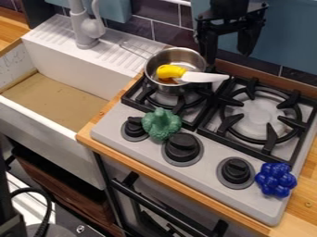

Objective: Move the blueberries to the top center side of the burner

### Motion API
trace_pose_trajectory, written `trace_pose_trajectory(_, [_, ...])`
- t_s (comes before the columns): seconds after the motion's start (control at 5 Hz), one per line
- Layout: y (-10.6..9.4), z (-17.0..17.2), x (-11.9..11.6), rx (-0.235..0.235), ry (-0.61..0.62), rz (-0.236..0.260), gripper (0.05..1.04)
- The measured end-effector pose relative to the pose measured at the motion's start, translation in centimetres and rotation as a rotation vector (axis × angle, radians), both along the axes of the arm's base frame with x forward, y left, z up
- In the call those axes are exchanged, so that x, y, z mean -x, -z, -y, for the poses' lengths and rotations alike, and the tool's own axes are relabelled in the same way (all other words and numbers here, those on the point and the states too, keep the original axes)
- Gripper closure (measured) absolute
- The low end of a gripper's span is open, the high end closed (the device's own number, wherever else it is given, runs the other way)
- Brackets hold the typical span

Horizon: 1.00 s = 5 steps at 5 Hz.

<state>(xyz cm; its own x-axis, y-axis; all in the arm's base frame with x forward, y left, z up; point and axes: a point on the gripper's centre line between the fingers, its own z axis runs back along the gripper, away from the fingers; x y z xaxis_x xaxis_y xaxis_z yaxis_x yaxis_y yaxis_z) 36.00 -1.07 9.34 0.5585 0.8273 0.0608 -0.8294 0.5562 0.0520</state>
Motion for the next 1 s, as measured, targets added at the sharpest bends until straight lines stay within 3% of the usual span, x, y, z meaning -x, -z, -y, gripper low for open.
trace_pose_trajectory(0.4, [2.1, 0.3, 1.6, 0.025, 0.064, -0.076, 0.085])
trace_pose_trajectory(0.6, [1.8, -0.3, 2.7, 0.025, 0.109, -0.078, 0.085])
trace_pose_trajectory(1.0, [0.4, -2.4, 4.5, 0.075, 0.214, -0.042, 0.085])
